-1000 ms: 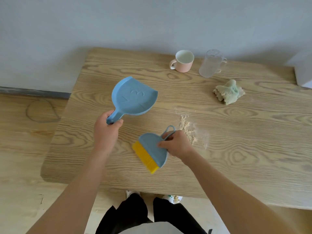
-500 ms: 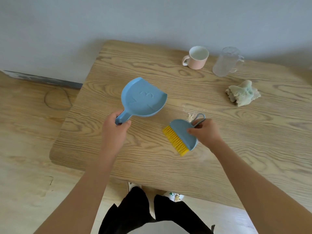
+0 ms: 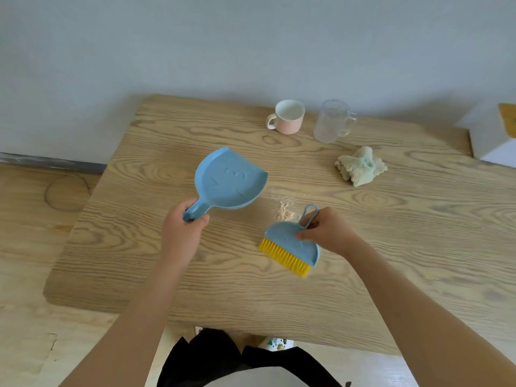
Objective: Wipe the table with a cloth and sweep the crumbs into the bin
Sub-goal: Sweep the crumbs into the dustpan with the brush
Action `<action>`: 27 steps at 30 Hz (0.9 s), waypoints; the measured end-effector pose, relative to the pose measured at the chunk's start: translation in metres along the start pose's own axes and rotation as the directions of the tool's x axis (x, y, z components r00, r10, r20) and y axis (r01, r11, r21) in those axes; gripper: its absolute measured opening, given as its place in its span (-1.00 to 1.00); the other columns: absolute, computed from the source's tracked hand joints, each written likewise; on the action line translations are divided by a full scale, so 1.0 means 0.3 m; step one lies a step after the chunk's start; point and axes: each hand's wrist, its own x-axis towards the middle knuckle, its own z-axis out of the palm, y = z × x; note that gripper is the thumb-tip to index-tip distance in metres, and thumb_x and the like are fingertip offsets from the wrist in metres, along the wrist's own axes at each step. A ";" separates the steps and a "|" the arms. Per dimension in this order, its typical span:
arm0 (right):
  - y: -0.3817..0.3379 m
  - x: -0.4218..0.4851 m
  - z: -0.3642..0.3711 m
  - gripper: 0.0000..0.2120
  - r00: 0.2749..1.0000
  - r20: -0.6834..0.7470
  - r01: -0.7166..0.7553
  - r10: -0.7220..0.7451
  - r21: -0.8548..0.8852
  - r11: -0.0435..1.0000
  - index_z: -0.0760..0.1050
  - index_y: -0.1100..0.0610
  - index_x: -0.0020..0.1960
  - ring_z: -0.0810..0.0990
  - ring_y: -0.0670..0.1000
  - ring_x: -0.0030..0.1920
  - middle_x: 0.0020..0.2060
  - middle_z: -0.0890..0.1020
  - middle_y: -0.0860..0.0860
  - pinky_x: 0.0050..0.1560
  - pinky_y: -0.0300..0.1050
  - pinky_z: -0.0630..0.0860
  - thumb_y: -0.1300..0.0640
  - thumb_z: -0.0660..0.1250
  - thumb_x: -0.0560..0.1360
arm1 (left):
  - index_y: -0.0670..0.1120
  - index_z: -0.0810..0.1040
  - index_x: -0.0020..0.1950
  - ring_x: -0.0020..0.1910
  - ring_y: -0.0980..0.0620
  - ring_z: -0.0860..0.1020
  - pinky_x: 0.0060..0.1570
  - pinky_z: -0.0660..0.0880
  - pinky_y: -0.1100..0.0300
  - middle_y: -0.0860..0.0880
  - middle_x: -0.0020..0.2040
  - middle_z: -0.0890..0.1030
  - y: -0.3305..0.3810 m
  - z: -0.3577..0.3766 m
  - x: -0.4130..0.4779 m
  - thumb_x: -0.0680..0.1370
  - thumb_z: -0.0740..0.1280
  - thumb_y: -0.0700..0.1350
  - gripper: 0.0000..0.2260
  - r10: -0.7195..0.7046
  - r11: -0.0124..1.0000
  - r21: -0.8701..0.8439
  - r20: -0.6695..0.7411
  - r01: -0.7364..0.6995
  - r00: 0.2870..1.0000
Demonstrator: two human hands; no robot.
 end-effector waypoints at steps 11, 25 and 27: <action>-0.115 0.169 -0.128 -0.86 0.826 -0.491 0.104 -0.277 -0.350 0.931 0.60 0.05 -0.14 0.51 0.11 -0.17 -0.32 0.57 0.03 -0.33 -0.12 0.35 0.10 0.27 0.49 | 0.04 0.60 -0.01 -0.10 0.12 0.58 -0.14 0.44 0.23 0.10 -0.11 0.64 -0.077 -0.068 0.055 0.39 0.50 0.00 -0.79 -0.019 0.999 0.034 0.010 0.018 1.000; -0.010 0.082 -0.072 -0.77 0.977 -0.006 0.181 -0.211 -0.493 0.851 0.60 -0.19 0.07 0.56 -0.08 -0.30 -0.18 0.65 -0.14 -0.30 -0.15 0.53 0.08 0.34 0.49 | 0.07 0.55 -0.07 -0.11 0.13 0.55 -0.17 0.41 0.25 0.11 -0.12 0.60 -0.072 -0.031 0.111 0.42 0.47 0.02 -0.84 -0.043 0.999 0.008 -0.056 0.043 0.998; -0.010 0.047 -0.097 -0.80 0.976 -0.006 0.194 -0.218 -0.431 0.881 0.63 -0.16 0.03 0.52 -0.14 -0.34 -0.29 0.62 -0.20 -0.32 -0.22 0.46 0.08 0.36 0.48 | 0.08 0.55 -0.07 -0.10 0.15 0.54 -0.19 0.40 0.28 0.13 -0.12 0.60 -0.065 -0.015 0.113 0.42 0.46 0.01 -0.85 -0.036 0.999 0.005 -0.041 0.036 0.999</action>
